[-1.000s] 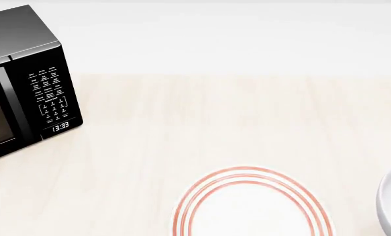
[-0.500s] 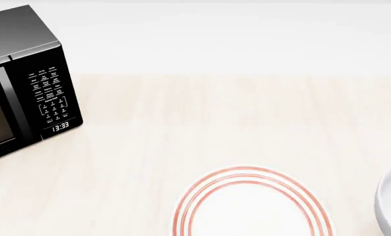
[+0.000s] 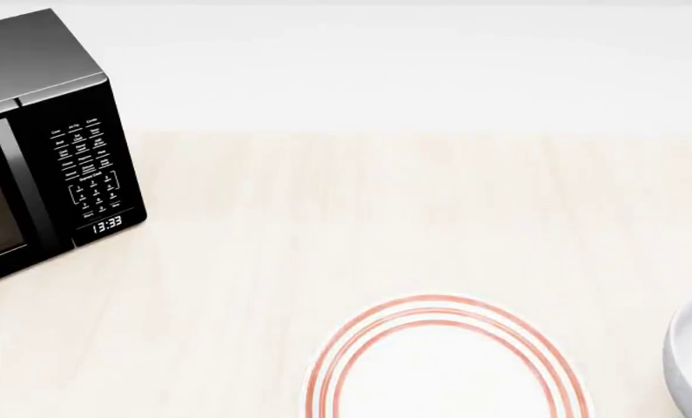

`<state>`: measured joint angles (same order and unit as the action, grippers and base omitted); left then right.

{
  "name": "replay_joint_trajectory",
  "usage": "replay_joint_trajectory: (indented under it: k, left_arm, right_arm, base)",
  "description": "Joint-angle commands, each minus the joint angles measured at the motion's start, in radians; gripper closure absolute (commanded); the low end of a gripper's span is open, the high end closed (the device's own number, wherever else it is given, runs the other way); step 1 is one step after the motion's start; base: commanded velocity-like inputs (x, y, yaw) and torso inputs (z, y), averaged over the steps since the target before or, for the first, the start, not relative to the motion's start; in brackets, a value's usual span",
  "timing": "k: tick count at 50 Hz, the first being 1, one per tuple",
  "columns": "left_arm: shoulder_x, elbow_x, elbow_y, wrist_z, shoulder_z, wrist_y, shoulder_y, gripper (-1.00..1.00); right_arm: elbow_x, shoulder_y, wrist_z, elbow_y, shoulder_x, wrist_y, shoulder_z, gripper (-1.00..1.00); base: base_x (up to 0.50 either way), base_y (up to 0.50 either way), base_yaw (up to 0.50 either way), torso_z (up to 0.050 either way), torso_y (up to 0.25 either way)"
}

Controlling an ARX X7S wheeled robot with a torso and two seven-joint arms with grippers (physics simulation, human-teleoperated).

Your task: Put the white bowl to the right of the plate.

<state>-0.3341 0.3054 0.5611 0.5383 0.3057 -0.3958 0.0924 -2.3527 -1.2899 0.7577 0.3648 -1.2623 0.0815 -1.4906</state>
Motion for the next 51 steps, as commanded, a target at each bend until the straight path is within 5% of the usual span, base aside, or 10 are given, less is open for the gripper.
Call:
replay_joint_trajectory:
  k: [1,13,23,38,51]
  left_arm:
    - [-0.002,0.003,0.003,0.002,-0.001,0.001,0.003,-1.0]
    - [-0.003,-0.009,0.023,-0.005,-0.033,0.011,0.015,-1.0]
    - [-0.008,-0.016,0.065,-0.035,-0.084,0.032,0.048,-1.0]
    - [-0.019,-0.047,0.146,-0.058,-0.164,0.045,0.092,-1.0]
    - [-0.017,-0.129,0.191,-0.064,-0.264,0.095,0.149,-1.0]
  right_arm:
    - [0.116,-0.089,0.121,-0.179,-0.081,-0.036,0.038,-1.0]
    - [0.277,-0.222,0.283,-0.501,-0.16,-0.019,0.12,-1.0]
    - [0.461,-0.235,0.384,-0.783,-0.121,-0.035,0.128,-1.0]
    - [0.842,-0.144,0.643,-1.073,0.045,-0.068,0.062,-1.0]
    - [1.042,0.021,0.701,-1.133,0.201,-0.088,-0.034,-1.0]
  base:
    - [0.0,0.0,0.0,0.0,0.0]
    - [0.0,0.0,0.0,0.0,0.0]
    - [0.0,0.0,0.0,0.0,0.0]
    - [0.0,0.0,0.0,0.0,0.0]
    - [0.0,0.0,0.0,0.0,0.0]
